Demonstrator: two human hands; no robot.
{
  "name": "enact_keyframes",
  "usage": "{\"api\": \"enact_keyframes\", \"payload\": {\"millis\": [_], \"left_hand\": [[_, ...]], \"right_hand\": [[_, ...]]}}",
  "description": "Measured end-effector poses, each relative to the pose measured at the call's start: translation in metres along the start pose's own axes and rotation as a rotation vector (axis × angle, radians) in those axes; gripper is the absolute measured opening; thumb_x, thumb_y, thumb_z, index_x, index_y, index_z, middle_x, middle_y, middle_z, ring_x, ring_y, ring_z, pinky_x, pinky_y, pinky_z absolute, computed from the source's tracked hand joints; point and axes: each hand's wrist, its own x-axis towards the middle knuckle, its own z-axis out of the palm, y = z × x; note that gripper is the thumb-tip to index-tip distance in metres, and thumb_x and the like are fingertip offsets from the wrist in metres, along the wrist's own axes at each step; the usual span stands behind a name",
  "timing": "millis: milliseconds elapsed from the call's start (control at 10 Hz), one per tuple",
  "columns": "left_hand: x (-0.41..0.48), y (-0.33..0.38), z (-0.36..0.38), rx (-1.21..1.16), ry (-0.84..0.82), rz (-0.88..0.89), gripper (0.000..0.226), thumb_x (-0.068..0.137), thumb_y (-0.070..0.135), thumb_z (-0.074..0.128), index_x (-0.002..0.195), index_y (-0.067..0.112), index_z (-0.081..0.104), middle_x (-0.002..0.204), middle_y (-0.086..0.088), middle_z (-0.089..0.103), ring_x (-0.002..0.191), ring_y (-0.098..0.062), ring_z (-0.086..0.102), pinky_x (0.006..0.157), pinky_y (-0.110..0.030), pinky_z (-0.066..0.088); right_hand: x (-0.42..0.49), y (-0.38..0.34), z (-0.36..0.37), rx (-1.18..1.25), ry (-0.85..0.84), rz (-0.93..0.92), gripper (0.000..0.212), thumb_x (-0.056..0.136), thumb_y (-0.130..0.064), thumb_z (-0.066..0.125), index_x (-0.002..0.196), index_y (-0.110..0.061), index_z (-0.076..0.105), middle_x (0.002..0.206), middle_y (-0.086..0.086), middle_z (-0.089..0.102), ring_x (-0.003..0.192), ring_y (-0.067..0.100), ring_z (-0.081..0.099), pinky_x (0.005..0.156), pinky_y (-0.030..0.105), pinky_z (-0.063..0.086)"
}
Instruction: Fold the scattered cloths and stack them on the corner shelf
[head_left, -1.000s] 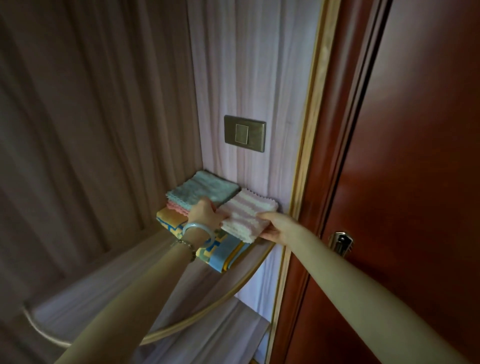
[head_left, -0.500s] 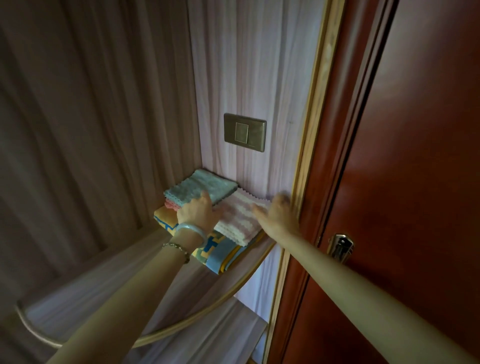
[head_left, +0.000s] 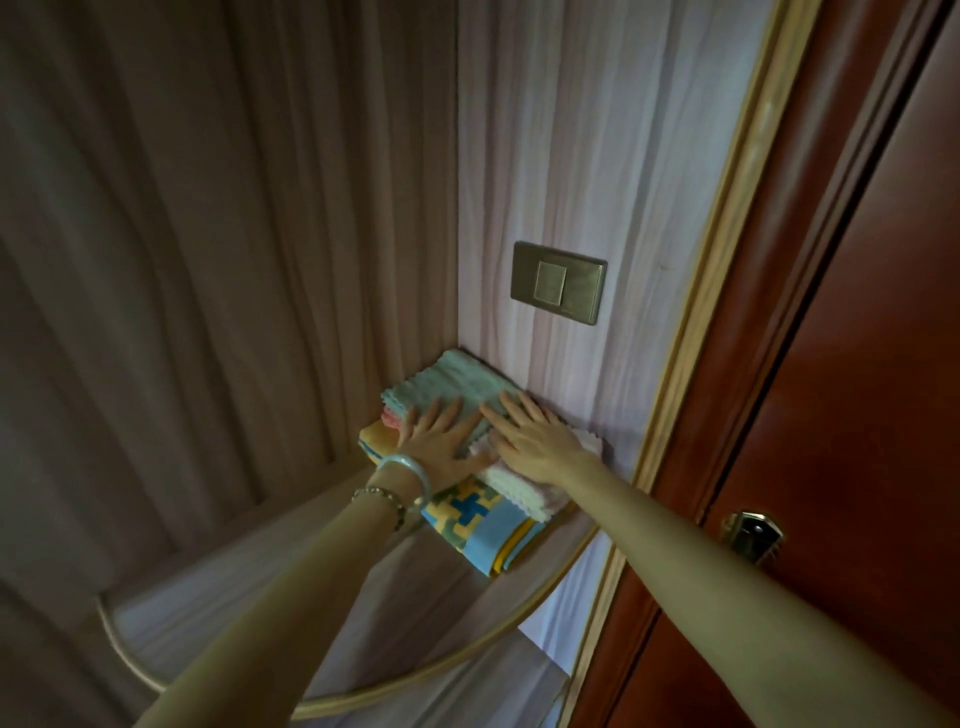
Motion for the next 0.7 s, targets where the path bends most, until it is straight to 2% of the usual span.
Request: {"api": "enact_keyframes", "payload": {"millis": [100, 200, 300, 400, 500, 600, 700], "left_hand": [[-0.001, -0.001, -0.011, -0.032, 0.042, 0.034, 0.092, 0.072, 0.086, 0.024, 0.149, 0.039, 0.007, 0.16, 0.003, 0.008, 0.147, -0.021, 0.0, 0.117, -0.049, -0.001], [-0.003, -0.012, -0.014, -0.119, 0.155, 0.023, 0.102, 0.059, 0.091, 0.016, 0.148, 0.041, 0.015, 0.158, 0.003, 0.012, 0.146, -0.022, 0.003, 0.118, -0.048, -0.001], [-0.003, -0.018, -0.001, -0.103, 0.147, -0.046, 0.107, 0.055, 0.096, 0.01, 0.148, 0.043, 0.011, 0.16, 0.002, 0.006, 0.147, -0.022, 0.0, 0.117, -0.049, -0.005], [0.0, -0.019, 0.013, -0.131, 0.124, -0.058, 0.088, 0.071, 0.087, 0.02, 0.147, 0.046, 0.002, 0.16, 0.005, -0.002, 0.147, -0.02, -0.005, 0.115, -0.052, -0.01], [-0.001, -0.015, 0.003, -0.171, 0.079, -0.073, 0.083, 0.078, 0.082, 0.031, 0.148, 0.044, 0.007, 0.16, 0.005, 0.002, 0.147, -0.02, -0.003, 0.116, -0.051, -0.007], [-0.004, -0.017, -0.018, -0.411, 0.097, -0.121, 0.097, 0.065, 0.081, 0.037, 0.147, 0.031, 0.023, 0.158, -0.001, 0.015, 0.146, -0.023, 0.009, 0.118, -0.047, 0.005], [-0.017, -0.028, -0.038, -0.837, 0.203, -0.116, 0.103, 0.064, 0.077, 0.059, 0.144, 0.02, 0.029, 0.149, -0.009, 0.028, 0.139, -0.025, 0.026, 0.115, -0.041, 0.023]], "right_hand": [[-0.012, -0.001, -0.016, 0.03, 0.066, -0.009, 0.057, 0.1, -0.039, 0.027, 0.152, -0.029, 0.005, 0.161, 0.005, 0.003, 0.147, 0.024, -0.002, 0.119, 0.043, 0.002], [-0.033, 0.002, -0.027, 0.086, 0.166, 0.04, 0.061, 0.096, -0.048, 0.035, 0.151, -0.034, 0.012, 0.16, 0.002, 0.009, 0.147, 0.024, 0.003, 0.118, 0.046, 0.008], [-0.05, -0.001, -0.009, 0.095, 0.077, 0.144, 0.059, 0.096, -0.055, 0.03, 0.149, -0.039, 0.012, 0.16, -0.003, 0.007, 0.147, 0.02, 0.004, 0.117, 0.041, 0.007], [-0.05, -0.007, 0.01, 0.036, 0.052, 0.195, 0.057, 0.098, -0.056, 0.02, 0.15, -0.038, 0.007, 0.161, -0.005, 0.002, 0.147, 0.018, 0.003, 0.117, 0.037, 0.003], [-0.047, -0.007, -0.001, 0.067, -0.063, 0.203, 0.06, 0.096, -0.059, 0.02, 0.15, -0.038, 0.005, 0.161, -0.004, -0.001, 0.147, 0.021, -0.001, 0.117, 0.042, 0.0], [-0.049, -0.009, -0.024, 0.167, 0.089, 0.174, 0.072, 0.088, -0.058, 0.044, 0.15, -0.032, 0.016, 0.158, 0.002, 0.017, 0.144, 0.027, 0.015, 0.115, 0.045, 0.015], [-0.062, -0.026, -0.052, 0.464, 0.396, 0.144, 0.079, 0.082, -0.039, 0.067, 0.148, -0.019, 0.028, 0.148, 0.008, 0.039, 0.135, 0.027, 0.035, 0.109, 0.039, 0.032]]}}
